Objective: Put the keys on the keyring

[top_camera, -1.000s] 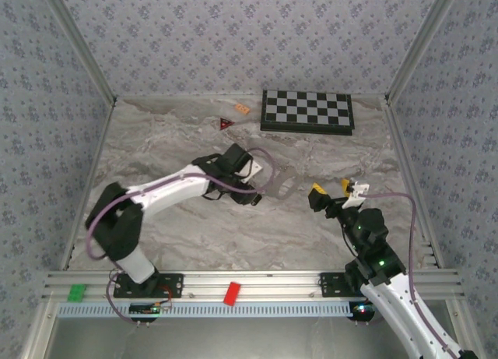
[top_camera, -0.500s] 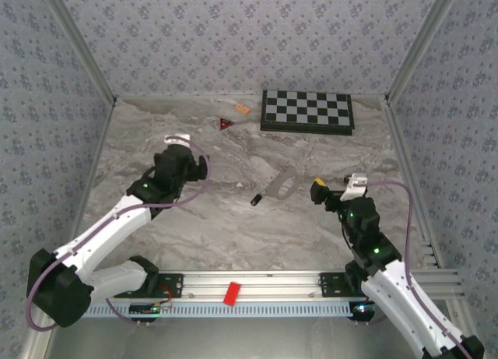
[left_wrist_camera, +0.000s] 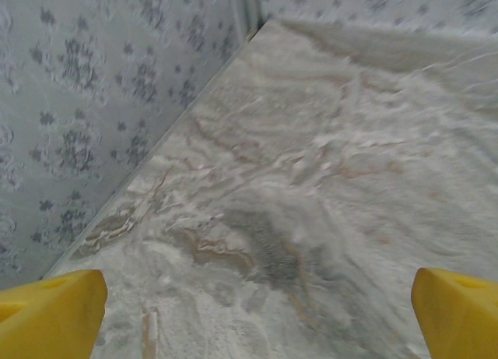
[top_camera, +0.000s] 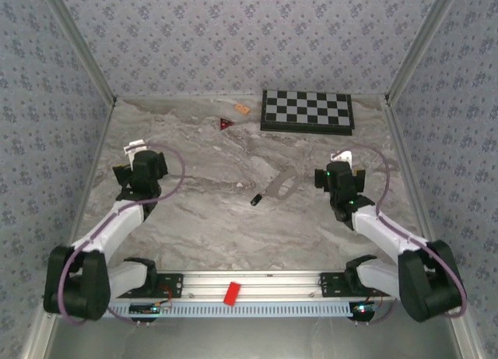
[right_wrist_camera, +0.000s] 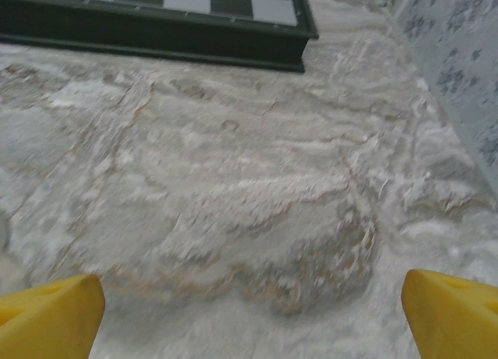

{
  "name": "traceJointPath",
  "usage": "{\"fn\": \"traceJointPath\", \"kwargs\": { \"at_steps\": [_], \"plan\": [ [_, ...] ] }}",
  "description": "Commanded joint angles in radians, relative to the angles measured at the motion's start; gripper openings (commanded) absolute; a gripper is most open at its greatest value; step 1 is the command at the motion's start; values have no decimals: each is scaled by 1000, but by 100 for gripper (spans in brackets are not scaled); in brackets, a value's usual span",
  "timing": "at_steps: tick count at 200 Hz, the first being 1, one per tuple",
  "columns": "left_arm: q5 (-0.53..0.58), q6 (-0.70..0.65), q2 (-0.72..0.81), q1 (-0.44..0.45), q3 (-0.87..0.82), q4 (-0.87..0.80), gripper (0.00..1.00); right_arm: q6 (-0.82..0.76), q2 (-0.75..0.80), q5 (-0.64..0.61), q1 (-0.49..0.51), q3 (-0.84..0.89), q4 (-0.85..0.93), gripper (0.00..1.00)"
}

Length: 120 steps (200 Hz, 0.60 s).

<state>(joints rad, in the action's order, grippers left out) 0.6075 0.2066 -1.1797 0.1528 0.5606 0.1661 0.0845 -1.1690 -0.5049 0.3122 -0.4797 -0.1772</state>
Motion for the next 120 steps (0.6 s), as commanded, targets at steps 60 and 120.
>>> {"fn": "traceJointPath", "kwargs": {
  "at_steps": [60,120],
  "plan": [
    [-213,-145,-268,-86,-75,454,100,-213,-246,88,-121,129,-642,99],
    [-312,-151,-350,-107,-175,693,100,-166,-372,331,-259,223,-925,99]
  ]
}}
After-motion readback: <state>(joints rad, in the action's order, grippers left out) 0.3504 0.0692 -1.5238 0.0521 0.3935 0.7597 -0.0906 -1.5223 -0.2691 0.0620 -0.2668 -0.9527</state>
